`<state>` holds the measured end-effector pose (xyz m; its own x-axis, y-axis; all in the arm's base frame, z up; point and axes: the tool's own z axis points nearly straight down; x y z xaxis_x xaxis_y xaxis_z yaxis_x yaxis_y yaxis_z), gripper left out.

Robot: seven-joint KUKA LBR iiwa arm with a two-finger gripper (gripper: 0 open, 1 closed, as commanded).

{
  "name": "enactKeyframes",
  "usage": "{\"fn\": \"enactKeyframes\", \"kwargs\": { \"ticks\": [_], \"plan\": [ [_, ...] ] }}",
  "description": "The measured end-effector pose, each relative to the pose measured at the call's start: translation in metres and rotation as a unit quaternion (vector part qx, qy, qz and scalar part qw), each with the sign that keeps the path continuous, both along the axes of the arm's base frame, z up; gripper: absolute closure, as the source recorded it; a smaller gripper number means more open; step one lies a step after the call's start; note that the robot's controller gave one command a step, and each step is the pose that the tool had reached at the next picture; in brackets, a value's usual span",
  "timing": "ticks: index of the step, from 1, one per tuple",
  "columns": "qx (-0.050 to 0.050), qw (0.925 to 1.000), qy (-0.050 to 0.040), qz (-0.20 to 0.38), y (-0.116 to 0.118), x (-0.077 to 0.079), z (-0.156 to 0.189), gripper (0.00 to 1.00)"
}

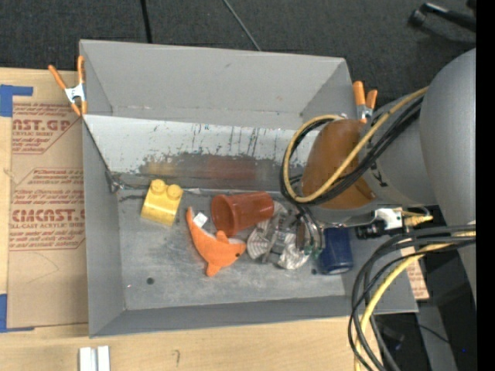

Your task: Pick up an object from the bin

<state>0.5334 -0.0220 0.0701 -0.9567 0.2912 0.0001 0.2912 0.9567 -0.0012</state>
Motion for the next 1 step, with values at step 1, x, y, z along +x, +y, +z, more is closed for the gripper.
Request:
{"fn": "enactKeyframes", "kwargs": {
  "ticks": [1],
  "plan": [
    [0.001, 0.9999, 0.0016, -0.011, -0.0064, -0.0213, 0.1944, 1.00]
  ]
}}
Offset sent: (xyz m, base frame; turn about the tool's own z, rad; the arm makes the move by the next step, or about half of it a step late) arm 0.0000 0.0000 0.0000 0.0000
